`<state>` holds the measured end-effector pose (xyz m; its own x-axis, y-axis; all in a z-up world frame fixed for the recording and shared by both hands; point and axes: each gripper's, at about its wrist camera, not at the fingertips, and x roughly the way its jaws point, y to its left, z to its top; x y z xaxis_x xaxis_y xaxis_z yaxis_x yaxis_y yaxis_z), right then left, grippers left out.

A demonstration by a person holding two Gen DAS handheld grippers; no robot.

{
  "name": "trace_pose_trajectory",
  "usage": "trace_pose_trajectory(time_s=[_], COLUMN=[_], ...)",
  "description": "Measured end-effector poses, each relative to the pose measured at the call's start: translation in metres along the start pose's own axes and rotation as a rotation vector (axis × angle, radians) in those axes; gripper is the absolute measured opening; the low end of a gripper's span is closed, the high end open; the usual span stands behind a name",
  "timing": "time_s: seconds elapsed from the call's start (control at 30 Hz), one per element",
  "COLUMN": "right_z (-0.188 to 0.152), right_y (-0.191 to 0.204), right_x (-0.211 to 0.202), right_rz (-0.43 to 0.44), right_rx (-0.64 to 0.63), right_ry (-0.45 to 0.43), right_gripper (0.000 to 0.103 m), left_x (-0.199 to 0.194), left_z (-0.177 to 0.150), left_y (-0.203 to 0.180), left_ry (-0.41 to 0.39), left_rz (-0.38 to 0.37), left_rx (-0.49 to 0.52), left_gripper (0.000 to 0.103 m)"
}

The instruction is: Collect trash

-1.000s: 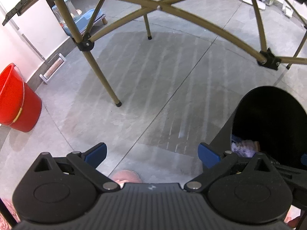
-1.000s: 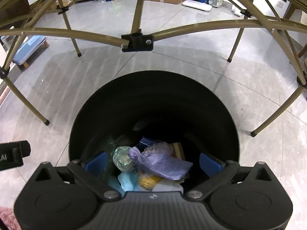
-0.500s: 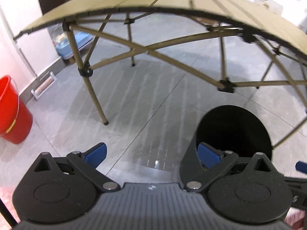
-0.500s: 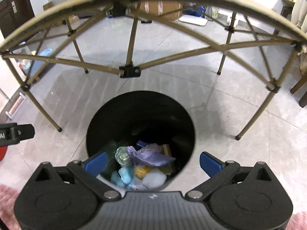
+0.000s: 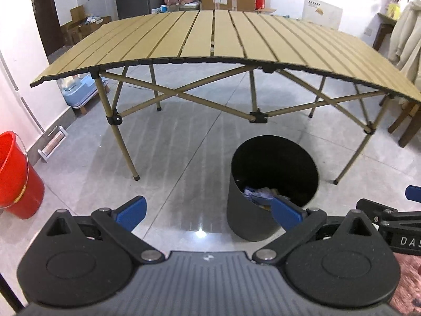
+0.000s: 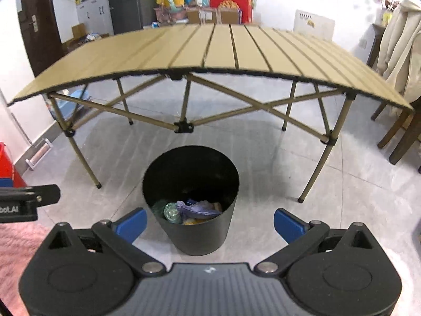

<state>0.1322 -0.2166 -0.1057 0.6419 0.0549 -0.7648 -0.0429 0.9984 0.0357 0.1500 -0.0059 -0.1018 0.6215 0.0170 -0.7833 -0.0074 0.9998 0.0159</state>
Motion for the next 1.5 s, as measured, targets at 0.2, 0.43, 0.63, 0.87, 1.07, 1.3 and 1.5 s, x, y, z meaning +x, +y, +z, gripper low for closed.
trace_pose_trajectory(time_s=[0.2,0.43,0.63,0.87,1.07,1.3,1.5], right_z=[-0.012,-0.019,-0.018,-0.019,-0.019,-0.018,-0.019], right_y=[0.009,0.013,0.013,0.014,0.013,0.014,0.014], right_x=[-0.048,-0.084,-0.095,-0.099,-0.098,-0.099,-0.101], right_rz=[0.008,0.012,0.013,0.015,0.015,0.013,0.011], right_rx=[-0.016,-0.023,-0.022,-0.026,-0.025,-0.026,-0.028], right_ry=[-0.055,-0.101,-0.126,-0.138,-0.139,-0.142,-0.146], right_gripper=[0.103,0.103,0.103,0.103,0.103,0.103,0.103], left_x=[-0.040,-0.071,-0.080,-0.083,-0.084,-0.085,-0.087], left_z=[-0.017,-0.030,-0.031,-0.031,-0.032,-0.031,-0.031], left_y=[0.000,-0.005,-0.002,-0.002,-0.001,-0.001,-0.001], left_ry=[-0.021,-0.059,-0.078,-0.088,-0.090,-0.096,-0.101], left_rz=[-0.029,-0.036,-0.036,-0.036,-0.037,-0.035,-0.035], left_rx=[0.014,0.040,0.039,0.036,0.034,0.037,0.039], left_gripper=[0.103,0.103,0.103,0.103,0.103,0.103,0.103])
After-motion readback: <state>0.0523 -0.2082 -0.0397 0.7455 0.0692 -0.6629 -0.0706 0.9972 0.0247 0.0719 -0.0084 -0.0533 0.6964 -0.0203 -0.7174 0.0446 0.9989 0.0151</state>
